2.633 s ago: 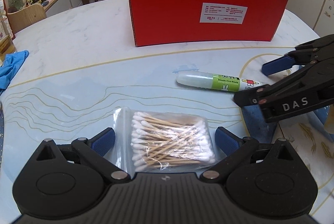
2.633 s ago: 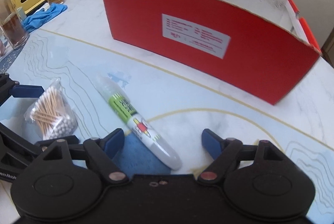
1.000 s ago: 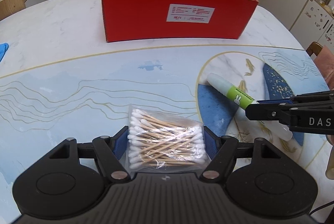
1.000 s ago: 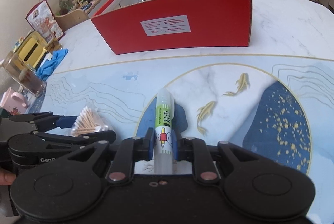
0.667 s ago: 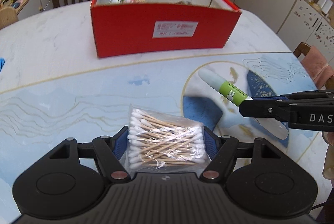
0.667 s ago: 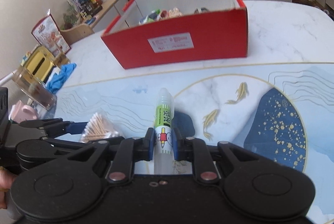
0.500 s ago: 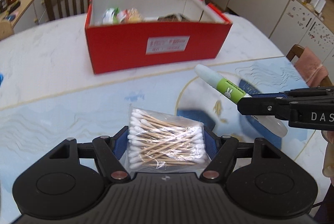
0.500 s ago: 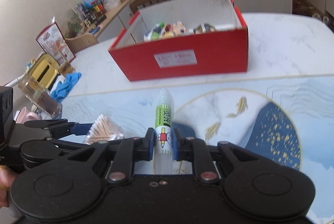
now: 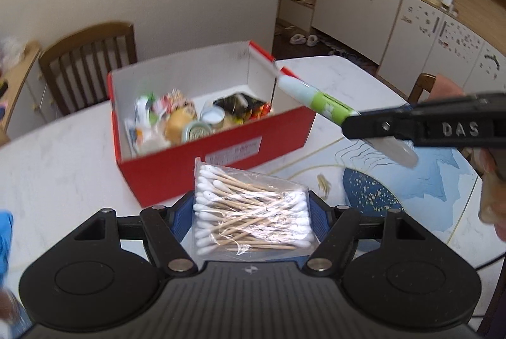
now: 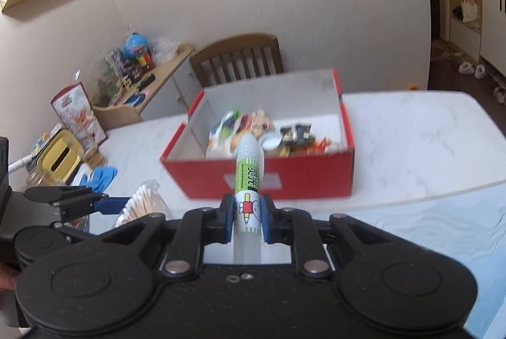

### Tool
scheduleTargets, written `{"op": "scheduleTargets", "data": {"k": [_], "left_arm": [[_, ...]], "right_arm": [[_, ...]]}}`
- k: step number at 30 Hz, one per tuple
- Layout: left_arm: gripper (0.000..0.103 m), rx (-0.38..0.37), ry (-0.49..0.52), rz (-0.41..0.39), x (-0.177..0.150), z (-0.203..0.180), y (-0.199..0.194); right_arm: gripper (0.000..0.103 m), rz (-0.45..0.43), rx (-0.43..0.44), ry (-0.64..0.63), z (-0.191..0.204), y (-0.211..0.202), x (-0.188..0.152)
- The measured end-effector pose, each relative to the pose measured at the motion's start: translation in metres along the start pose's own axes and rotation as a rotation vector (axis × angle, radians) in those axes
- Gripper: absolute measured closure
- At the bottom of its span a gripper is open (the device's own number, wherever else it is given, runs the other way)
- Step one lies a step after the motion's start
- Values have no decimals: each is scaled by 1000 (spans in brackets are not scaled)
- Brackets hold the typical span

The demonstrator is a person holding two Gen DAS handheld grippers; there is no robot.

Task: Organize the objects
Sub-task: 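Carry the marker and cotton-swab bag with both tools into the red box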

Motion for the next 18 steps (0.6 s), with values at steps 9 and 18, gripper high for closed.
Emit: {"op": "scheduleTargets", "data": {"k": [9, 18], "left_arm": [[31, -5, 66, -1, 34, 6, 7], [31, 23, 62, 7, 71, 30, 30]], "right_arm": [[86, -27, -8, -23, 1, 11, 33], [86, -48, -35, -51, -4, 33, 63]]}}
Point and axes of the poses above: each gripper's, at about its wrist camera, not at the fingertips, and y roughly the way its jaws point, z to its left, x to its top, the point moved 2 cm from there along y, roughly the way its jaws point, and after that the axes turned 4 degrees about x, right-handed, at the moved point
